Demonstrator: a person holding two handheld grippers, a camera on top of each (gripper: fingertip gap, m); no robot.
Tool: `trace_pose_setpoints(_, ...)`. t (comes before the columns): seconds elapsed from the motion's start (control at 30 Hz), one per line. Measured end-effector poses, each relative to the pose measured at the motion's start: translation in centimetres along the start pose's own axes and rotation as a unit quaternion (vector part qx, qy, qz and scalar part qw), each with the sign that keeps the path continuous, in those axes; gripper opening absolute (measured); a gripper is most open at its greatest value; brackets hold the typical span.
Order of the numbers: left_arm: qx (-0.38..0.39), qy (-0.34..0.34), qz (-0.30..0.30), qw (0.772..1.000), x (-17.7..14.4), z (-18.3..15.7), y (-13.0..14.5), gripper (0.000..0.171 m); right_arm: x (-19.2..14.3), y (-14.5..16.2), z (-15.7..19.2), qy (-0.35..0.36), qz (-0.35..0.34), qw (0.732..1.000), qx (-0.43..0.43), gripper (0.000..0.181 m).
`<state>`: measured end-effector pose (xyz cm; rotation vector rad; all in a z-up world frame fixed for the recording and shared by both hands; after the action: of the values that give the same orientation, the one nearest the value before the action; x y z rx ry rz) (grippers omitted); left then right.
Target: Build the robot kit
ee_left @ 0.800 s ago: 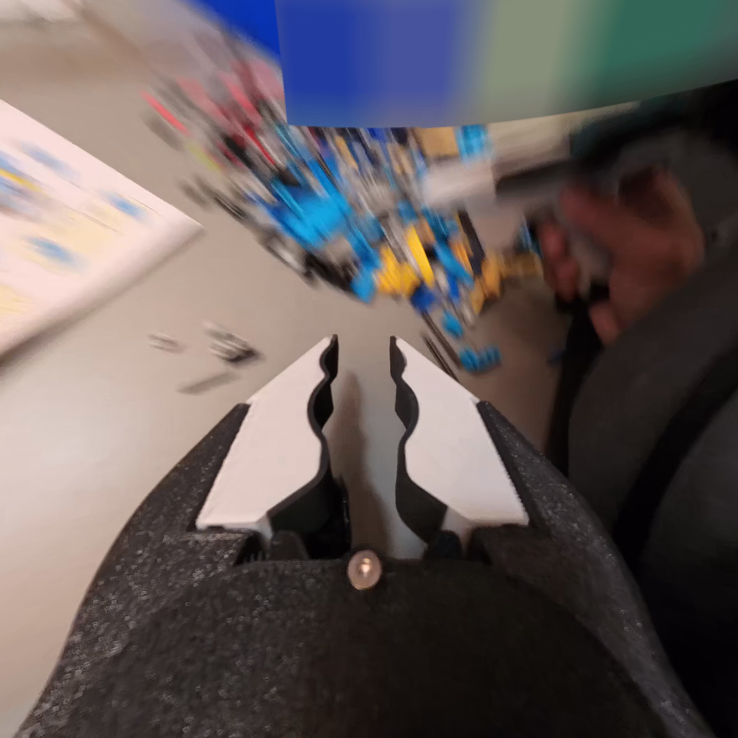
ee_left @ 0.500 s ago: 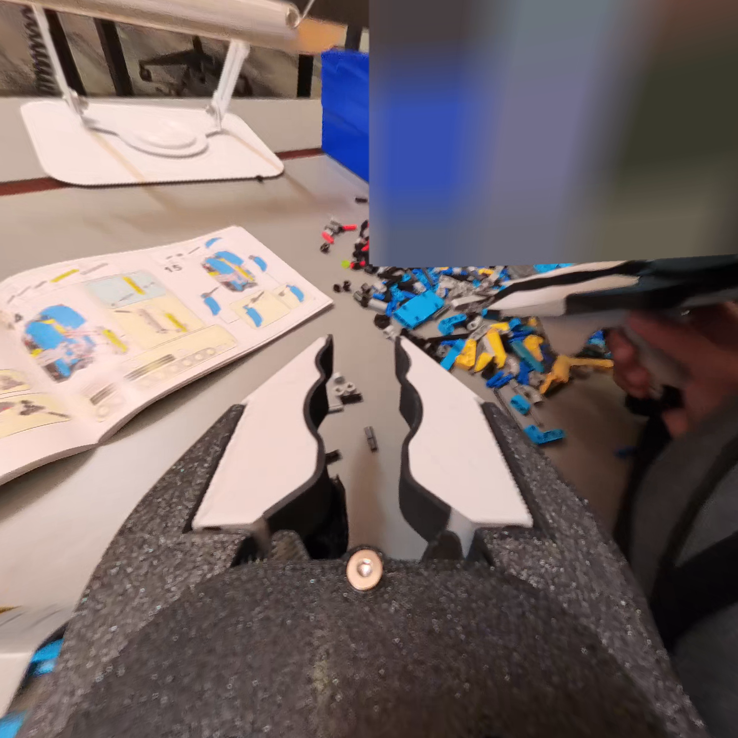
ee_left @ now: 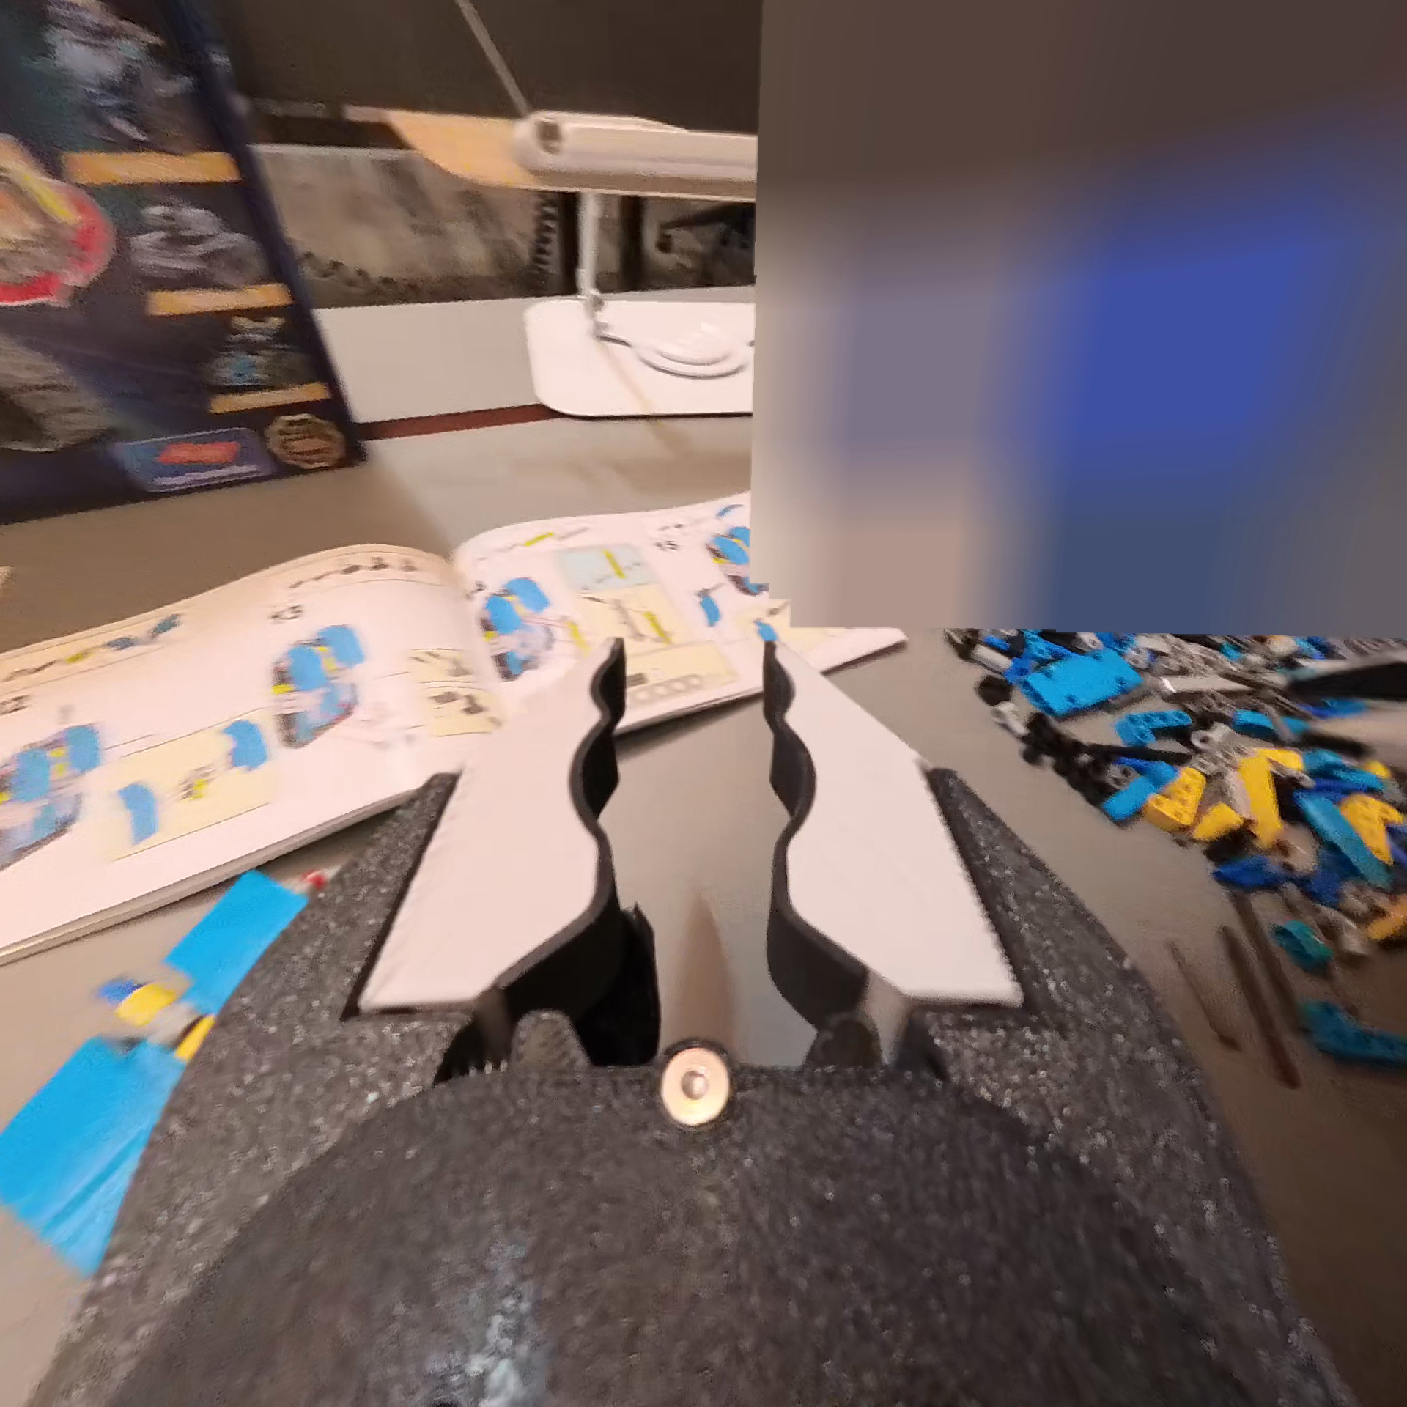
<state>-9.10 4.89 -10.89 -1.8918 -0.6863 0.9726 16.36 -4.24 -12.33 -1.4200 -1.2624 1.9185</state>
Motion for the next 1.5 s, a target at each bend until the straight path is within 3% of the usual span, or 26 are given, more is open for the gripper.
trace_pose_setpoints(0.17,-0.026,-0.031,-0.013,0.999,-0.9,1.6,-0.6,0.036,1.0,-0.2,2.3,-0.035,0.024,0.996,-0.075,0.029)
trace_pose_setpoints(0.47,-0.039,-0.01,0.003,0.999,-1.0,1.8,-0.3,0.036,1.4,-0.2,2.5,-0.038,0.032,0.996,-0.08,0.03)
trace_pose_setpoints(0.7,0.015,0.121,0.128,0.984,0.4,-2.0,2.8,0.037,-0.3,-0.5,1.6,0.033,0.005,0.996,-0.078,0.03)
trace_pose_setpoints(0.87,0.059,0.226,0.152,0.96,-0.5,-5.5,3.8,0.039,-3.9,-0.7,0.2,0.118,-0.04,0.99,-0.06,0.03)
trace_pose_setpoints(1.0,0.063,0.289,0.177,0.939,-1.5,-7.4,4.6,0.039,-9.3,1.2,-2.1,0.262,0.037,0.962,-0.06,0.032)
trace_pose_setpoints(1.13,0.101,0.285,0.168,0.938,-2.4,-8.5,5.0,0.039,-14.7,2.5,-4.0,0.318,0.053,0.945,-0.056,0.033)
trace_pose_setpoints(1.27,0.13,0.288,0.161,0.935,-3.2,-9.6,5.4,0.039,-14.4,1.5,-7.5,0.247,0.034,0.963,-0.104,0.032)
trace_pose_setpoints(1.4,0.166,0.285,0.145,0.933,-4.1,-10.1,6.1,0.042,-10.4,0.9,-13.7,0.126,0.116,0.966,-0.192,0.03)
trace_pose_setpoints(1.5,0.186,0.331,0.109,0.919,-5.4,-11.1,5.7,0.049,-6.6,2.9,-17.8,0.02,0.207,0.96,-0.186,0.028)
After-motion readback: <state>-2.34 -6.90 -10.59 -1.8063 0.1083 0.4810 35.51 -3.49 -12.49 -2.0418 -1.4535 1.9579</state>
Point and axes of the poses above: each gripper's, where its closed fingertips meet, x out along the fingers, y out of its underside, z = x × y across the jaws, the point moved 9 cm from there along -x, back along the fingers, and after that the axes turned 13 degrees about -x, right-handed, at the moved point
